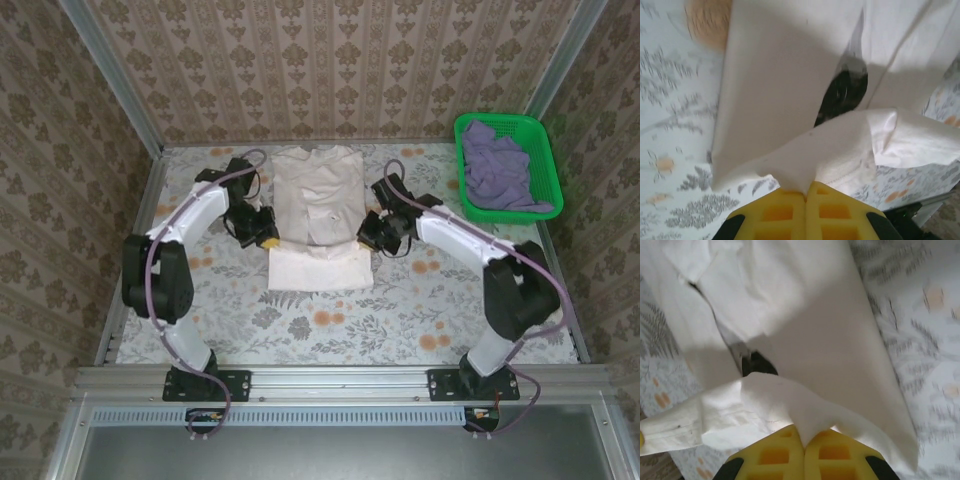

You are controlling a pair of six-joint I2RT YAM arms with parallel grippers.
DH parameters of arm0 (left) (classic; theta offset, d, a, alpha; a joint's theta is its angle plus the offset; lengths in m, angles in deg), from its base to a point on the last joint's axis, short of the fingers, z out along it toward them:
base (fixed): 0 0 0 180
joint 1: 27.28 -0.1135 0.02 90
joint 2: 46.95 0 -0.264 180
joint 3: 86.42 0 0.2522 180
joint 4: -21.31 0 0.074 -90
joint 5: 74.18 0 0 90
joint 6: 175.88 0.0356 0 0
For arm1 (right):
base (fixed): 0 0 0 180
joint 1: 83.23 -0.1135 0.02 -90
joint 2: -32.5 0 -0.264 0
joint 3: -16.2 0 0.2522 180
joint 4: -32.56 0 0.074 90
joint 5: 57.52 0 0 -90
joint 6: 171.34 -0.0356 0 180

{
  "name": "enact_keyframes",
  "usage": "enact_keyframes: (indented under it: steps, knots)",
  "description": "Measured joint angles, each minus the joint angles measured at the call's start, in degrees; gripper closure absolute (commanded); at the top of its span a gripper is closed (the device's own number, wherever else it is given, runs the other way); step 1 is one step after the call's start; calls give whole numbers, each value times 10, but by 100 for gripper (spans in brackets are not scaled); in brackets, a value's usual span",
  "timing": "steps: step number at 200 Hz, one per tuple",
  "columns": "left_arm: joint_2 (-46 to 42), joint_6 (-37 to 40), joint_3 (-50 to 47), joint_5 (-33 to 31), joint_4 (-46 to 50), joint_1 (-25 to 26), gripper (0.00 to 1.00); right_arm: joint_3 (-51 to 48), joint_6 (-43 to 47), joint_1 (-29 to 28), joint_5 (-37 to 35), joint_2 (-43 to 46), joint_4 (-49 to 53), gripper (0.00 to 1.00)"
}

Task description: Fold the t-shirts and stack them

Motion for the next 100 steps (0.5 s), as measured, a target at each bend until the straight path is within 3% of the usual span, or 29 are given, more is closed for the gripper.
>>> enact_keyframes:
  steps: [52,100]
  knots:
    - [139,8,130,0,7,-10,100,129,32,43,21,-130,12,100]
    - [196,11,209,-1,26,-33,100,195,34,68,39,-202,28,100]
